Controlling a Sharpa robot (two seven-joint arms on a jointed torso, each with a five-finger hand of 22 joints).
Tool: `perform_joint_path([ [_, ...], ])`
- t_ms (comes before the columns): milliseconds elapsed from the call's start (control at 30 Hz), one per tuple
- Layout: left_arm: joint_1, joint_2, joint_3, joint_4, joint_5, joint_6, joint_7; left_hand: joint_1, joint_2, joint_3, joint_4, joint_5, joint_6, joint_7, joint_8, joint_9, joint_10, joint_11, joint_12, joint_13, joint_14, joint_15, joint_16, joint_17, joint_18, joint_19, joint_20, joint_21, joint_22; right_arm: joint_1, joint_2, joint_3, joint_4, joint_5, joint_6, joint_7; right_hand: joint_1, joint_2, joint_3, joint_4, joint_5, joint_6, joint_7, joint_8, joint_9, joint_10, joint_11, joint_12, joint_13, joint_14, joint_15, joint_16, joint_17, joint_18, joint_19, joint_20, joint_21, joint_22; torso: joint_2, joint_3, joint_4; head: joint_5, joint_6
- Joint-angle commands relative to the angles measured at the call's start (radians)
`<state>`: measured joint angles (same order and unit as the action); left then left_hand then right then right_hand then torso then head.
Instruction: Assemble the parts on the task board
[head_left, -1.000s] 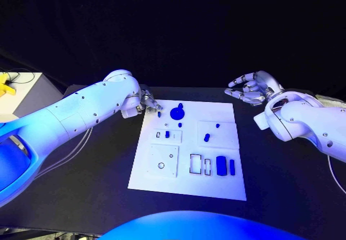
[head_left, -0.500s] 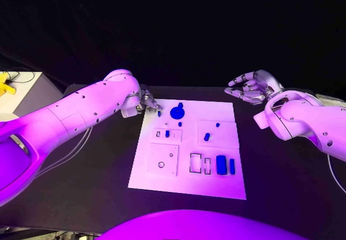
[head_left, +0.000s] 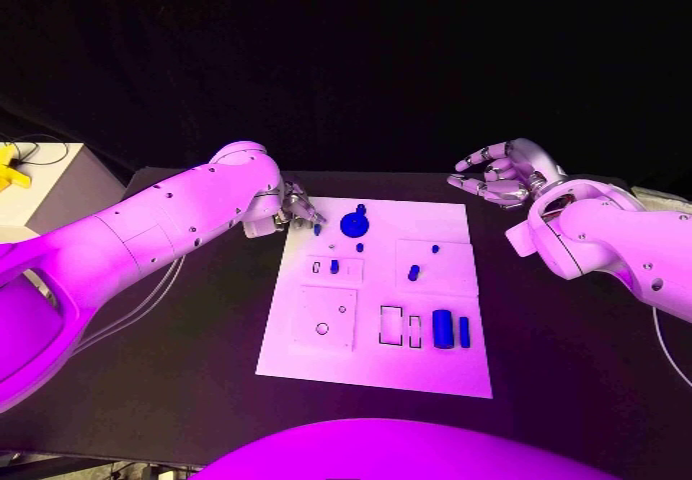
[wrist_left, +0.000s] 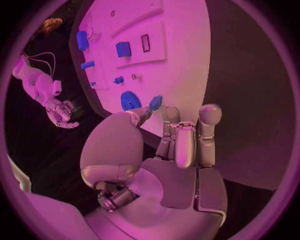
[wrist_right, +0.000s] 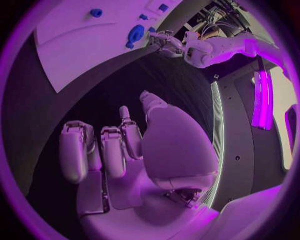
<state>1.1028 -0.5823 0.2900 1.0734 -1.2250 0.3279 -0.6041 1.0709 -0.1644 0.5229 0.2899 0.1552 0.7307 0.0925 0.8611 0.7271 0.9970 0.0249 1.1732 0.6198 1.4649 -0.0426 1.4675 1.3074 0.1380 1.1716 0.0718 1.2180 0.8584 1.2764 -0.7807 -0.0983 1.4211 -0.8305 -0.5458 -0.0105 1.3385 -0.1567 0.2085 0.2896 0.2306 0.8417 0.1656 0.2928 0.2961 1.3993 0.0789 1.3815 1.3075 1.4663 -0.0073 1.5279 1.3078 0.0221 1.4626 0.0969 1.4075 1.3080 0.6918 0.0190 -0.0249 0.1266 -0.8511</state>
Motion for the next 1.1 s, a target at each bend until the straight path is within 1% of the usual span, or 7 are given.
perform_joint_path([
  [33,0.001,0.002,-0.001,0.0,0.012,0.021,0.013,-0.009,-0.004,-0.002,0.003,-0.002,0.0,0.002,-0.005,-0.002,-0.01,0.0,-0.003,0.001,0.008,0.008,-0.004,0.029,0.001,-0.005,0.001,-0.003,0.0,0.0,0.003,0.0,-0.002,-0.007,0.011,0.007,-0.011,0.002,0.0,-0.002,0.004,-0.005,-0.002,-0.004,0.0,-0.006,0.0,-0.004,0.1,0.084,0.009,-0.004,0.186,0.016,0.047,0.005,-0.005,0.157,0.0,0.0004,0.0,0.0,-0.001],
  [267,0.001,0.0,-0.002,0.003,0.013,0.024,0.013,-0.011,-0.004,-0.003,0.003,-0.003,0.0,0.002,-0.006,-0.002,-0.011,0.001,-0.004,0.0,0.008,0.008,-0.005,0.028,0.001,-0.006,0.002,-0.004,-0.001,0.0,0.007,0.0,-0.006,-0.007,0.012,0.007,-0.011,0.002,0.0,-0.002,0.004,-0.005,-0.002,-0.004,0.0,-0.006,0.0,-0.004,0.1,0.084,0.009,-0.004,0.186,0.016,0.047,0.005,-0.005,0.157,0.001,0.0006,0.0002,0.001,-0.004],
  [433,0.001,-0.002,-0.002,0.009,0.015,0.022,0.015,-0.011,-0.004,-0.003,0.003,-0.003,0.0,0.002,-0.006,-0.002,-0.01,0.001,-0.003,0.001,0.008,0.008,-0.004,0.029,0.0,-0.005,0.002,-0.003,0.001,0.0,0.008,0.0,-0.007,-0.007,0.012,0.008,-0.011,0.002,0.0,-0.002,0.004,-0.005,-0.002,-0.004,0.0,-0.006,0.0,-0.004,0.1,0.084,0.009,-0.004,0.186,0.016,0.047,0.005,-0.005,0.157,0.0,-0.0003,-0.0002,0.001,-0.003],
  [700,0.001,-0.003,-0.002,0.018,0.018,0.013,0.023,-0.053,-0.024,-0.05,0.003,-0.01,0.005,0.005,-0.007,-0.008,-0.012,0.004,0.004,0.003,0.008,0.012,-0.001,0.032,0.0,-0.005,0.007,-0.002,0.004,0.0,0.008,0.0,-0.008,-0.007,0.011,0.009,-0.011,0.002,0.0,-0.002,0.004,-0.005,-0.002,-0.004,0.0,-0.006,0.0,-0.004,0.1,0.084,0.009,-0.004,0.186,0.016,0.047,0.005,-0.005,0.157,0.0,-0.0006,-0.0002,0.001,-0.003],
  [1100,0.001,-0.011,-0.002,0.021,0.018,0.029,0.015,-0.054,-0.025,-0.055,0.003,-0.01,0.006,0.005,-0.006,-0.008,-0.012,0.004,0.005,0.004,0.008,0.012,0.0,0.033,0.0,-0.004,0.007,-0.001,0.005,-0.001,0.008,0.0,-0.009,-0.007,0.013,0.008,-0.011,0.003,0.0,-0.002,0.004,-0.005,-0.002,-0.004,0.0,-0.006,0.0,-0.004,0.1,0.083,0.008,-0.005,0.185,0.017,0.047,0.005,-0.006,0.157,0.0,-0.0004,0.0002,0.002,-0.005],
])
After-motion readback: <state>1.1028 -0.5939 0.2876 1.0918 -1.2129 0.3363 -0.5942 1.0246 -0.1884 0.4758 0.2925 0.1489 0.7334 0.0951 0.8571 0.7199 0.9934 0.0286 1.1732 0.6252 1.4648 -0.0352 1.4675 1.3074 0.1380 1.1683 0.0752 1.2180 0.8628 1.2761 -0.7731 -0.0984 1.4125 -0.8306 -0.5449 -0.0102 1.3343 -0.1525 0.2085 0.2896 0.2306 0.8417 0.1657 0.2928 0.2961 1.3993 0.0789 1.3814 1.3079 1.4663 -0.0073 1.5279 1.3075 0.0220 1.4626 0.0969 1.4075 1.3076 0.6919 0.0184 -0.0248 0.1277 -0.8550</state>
